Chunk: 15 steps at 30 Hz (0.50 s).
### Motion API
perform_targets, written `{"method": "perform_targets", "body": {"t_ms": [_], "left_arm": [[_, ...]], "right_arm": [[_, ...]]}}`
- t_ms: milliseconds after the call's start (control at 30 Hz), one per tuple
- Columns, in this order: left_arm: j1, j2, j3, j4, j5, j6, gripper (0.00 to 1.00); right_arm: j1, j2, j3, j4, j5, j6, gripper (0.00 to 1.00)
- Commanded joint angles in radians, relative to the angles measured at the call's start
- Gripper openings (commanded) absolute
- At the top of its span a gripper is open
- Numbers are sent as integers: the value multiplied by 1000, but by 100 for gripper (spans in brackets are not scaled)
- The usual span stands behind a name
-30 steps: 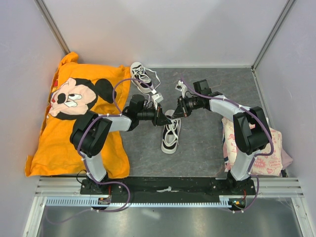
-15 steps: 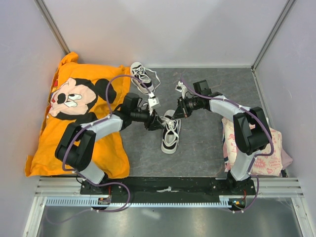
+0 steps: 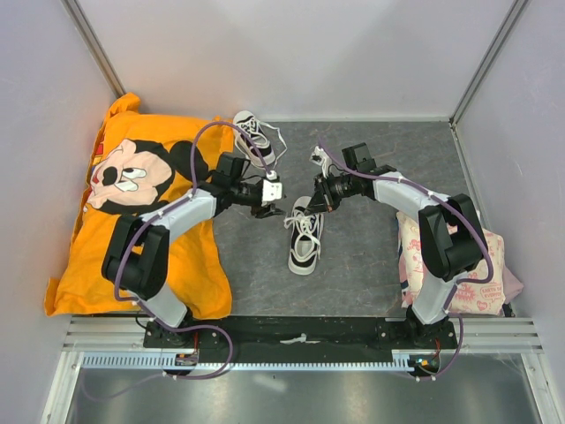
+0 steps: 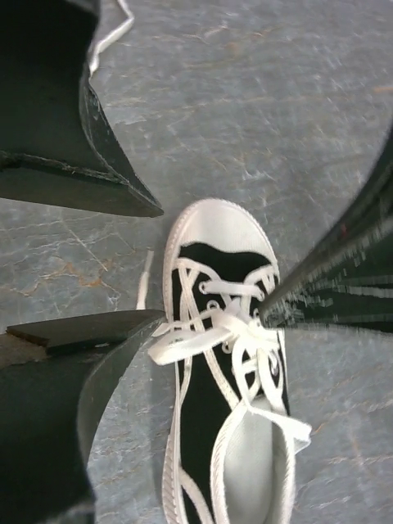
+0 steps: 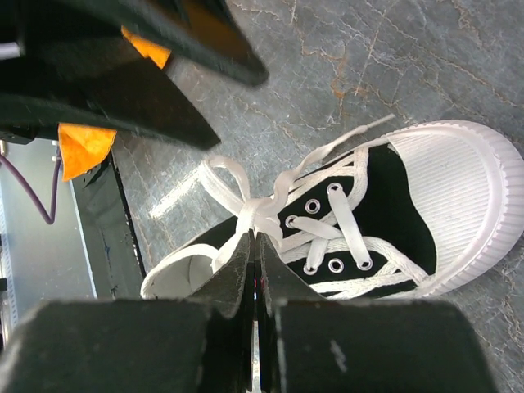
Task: Tie the shoes
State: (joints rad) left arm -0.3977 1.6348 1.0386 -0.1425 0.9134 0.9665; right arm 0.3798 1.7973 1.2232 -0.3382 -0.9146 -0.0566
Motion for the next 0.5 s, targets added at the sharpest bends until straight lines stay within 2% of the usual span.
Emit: {"method": "perform_targets", "body": {"t_ms": [0, 300, 467], "left_arm": [[-36, 33, 55, -127, 28, 227, 56], [-41, 80, 176, -405, 45, 238, 57], [-29, 91, 224, -521, 22, 138, 57]], "right_arm": [[4, -38, 1, 4, 14, -15, 0], [2, -39, 1, 4, 19, -12, 0], [4, -41, 4, 5, 20, -14, 0]]}}
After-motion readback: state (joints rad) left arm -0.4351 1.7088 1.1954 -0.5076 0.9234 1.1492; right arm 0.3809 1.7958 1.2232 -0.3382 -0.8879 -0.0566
